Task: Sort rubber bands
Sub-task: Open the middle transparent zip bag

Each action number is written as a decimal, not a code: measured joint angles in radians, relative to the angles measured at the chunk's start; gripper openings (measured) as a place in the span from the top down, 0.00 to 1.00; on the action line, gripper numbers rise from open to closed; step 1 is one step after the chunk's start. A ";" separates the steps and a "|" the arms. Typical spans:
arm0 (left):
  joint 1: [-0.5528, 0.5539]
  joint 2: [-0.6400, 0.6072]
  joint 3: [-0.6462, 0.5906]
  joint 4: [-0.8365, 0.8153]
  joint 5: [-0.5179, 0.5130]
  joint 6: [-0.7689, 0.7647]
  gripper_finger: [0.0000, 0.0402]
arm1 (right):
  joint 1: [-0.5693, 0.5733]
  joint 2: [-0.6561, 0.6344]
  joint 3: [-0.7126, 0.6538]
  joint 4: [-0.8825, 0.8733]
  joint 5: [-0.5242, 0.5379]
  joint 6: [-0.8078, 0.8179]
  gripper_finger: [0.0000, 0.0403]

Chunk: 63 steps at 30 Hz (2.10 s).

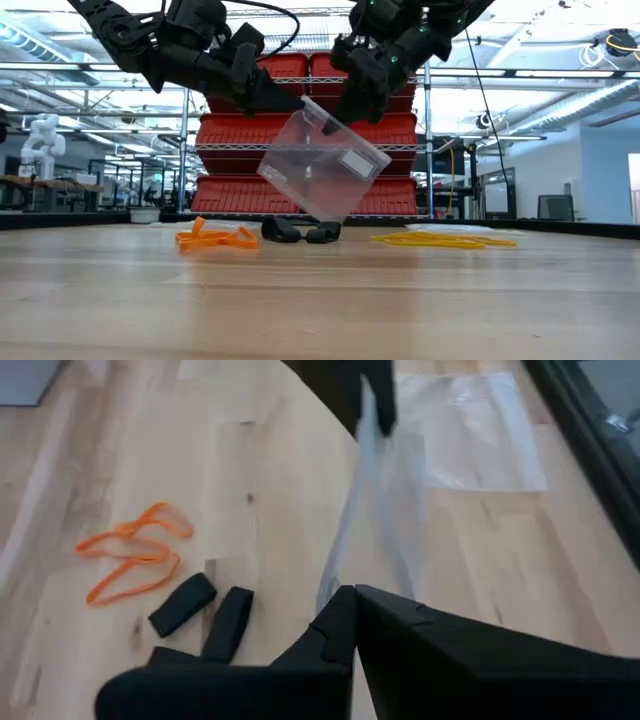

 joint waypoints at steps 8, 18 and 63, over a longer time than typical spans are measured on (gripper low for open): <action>-0.037 0.000 0.000 -0.017 -0.052 0.000 1.00 | -0.019 -0.026 -0.125 0.161 0.011 0.057 1.00; -0.077 0.023 0.000 -0.021 -0.089 -0.028 1.00 | 0.034 -0.035 -0.295 0.513 0.000 -0.003 1.00; -0.126 0.055 0.027 0.136 -0.195 -0.123 1.00 | 0.026 0.011 -0.284 0.638 0.068 0.056 0.80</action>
